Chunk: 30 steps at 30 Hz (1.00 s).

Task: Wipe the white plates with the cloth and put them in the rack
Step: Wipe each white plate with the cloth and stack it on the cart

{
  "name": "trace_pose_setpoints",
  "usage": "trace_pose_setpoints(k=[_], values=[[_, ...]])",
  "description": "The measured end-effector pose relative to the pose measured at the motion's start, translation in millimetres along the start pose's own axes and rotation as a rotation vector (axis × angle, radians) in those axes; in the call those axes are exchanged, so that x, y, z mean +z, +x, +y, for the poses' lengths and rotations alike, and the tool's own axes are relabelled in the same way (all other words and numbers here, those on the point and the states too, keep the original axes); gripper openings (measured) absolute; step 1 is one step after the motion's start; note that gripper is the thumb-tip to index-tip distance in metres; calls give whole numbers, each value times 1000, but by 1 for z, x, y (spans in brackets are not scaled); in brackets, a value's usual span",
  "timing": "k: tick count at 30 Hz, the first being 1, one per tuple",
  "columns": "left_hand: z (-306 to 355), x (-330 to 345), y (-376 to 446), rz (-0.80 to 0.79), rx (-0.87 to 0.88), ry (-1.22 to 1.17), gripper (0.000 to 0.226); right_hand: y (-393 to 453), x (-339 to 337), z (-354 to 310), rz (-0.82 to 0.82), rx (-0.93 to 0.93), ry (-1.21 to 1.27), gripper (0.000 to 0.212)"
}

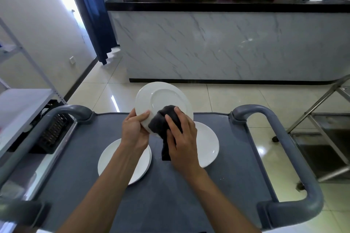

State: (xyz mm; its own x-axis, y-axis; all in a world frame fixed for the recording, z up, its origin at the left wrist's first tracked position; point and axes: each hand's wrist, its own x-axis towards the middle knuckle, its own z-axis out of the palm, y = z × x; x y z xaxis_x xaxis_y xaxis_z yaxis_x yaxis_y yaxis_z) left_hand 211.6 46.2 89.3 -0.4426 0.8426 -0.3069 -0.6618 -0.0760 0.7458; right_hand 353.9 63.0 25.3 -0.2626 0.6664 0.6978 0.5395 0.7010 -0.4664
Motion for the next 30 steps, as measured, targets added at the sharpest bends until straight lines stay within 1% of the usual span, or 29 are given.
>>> trace_pose_setpoints(k=[3,6,14,19,25,30], values=[[-1,-4,-1,8,9,14,43,-5,-3,12,-7,20,21,38],[0,-9,-1,2,22,35,37,-1,-8,28,19,132,64,41],[6,-15,-6,-132,-18,117,34,54,-25,53,28,351,141,39],[5,-16,-8,-180,-36,205,39,79,-25,56,-31,292,133,39],[-1,-15,-8,-221,2,348,38,87,-14,34,-77,202,133,41],[-5,-17,-8,-230,24,421,36,83,-7,18,-192,119,162,45]])
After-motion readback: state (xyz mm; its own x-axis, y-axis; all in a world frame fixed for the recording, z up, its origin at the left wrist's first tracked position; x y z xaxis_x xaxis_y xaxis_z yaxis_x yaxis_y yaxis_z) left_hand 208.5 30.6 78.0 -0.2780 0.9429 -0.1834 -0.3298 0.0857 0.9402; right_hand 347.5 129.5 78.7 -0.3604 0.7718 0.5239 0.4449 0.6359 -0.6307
